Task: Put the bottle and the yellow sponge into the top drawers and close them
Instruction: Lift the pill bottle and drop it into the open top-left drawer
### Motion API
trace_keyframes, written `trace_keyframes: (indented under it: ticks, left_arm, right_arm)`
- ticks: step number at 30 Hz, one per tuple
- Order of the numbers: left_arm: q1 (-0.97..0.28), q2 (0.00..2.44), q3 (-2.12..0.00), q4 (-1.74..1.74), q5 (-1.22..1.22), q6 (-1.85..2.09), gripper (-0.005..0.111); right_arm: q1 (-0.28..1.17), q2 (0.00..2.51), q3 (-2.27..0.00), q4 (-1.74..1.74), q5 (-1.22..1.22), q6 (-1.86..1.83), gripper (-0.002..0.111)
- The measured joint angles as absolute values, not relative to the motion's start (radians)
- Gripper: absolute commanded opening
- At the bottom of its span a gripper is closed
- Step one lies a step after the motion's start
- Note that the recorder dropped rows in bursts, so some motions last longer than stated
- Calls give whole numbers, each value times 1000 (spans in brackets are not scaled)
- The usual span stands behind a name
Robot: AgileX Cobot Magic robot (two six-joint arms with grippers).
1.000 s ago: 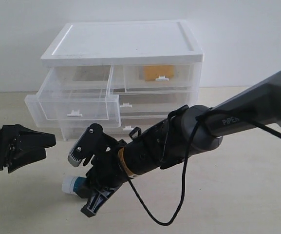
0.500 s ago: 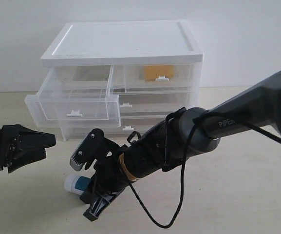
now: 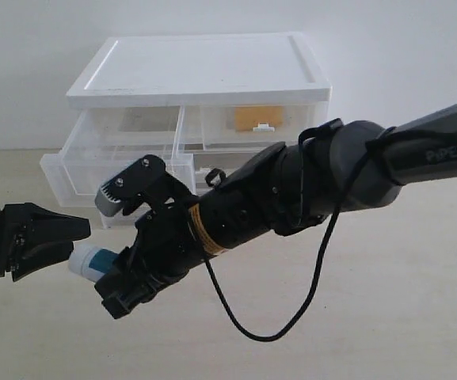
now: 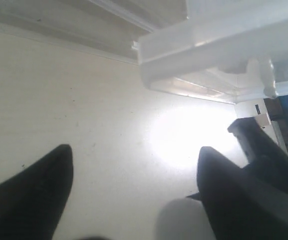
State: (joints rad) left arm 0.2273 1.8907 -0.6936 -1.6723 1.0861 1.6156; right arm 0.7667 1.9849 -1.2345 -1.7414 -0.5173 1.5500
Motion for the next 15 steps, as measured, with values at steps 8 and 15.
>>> trace_keyframes:
  ticks: [8,15]
  left_arm:
    - [227,1891,-694,-1672,1086,1616,66]
    - [227,1891,-694,-1672,1086,1616,66]
  right_arm:
    - [767,1873,-1235,-1743,-526,1568,0]
    - [767,1756,-1261,-1747,-399,1602,0]
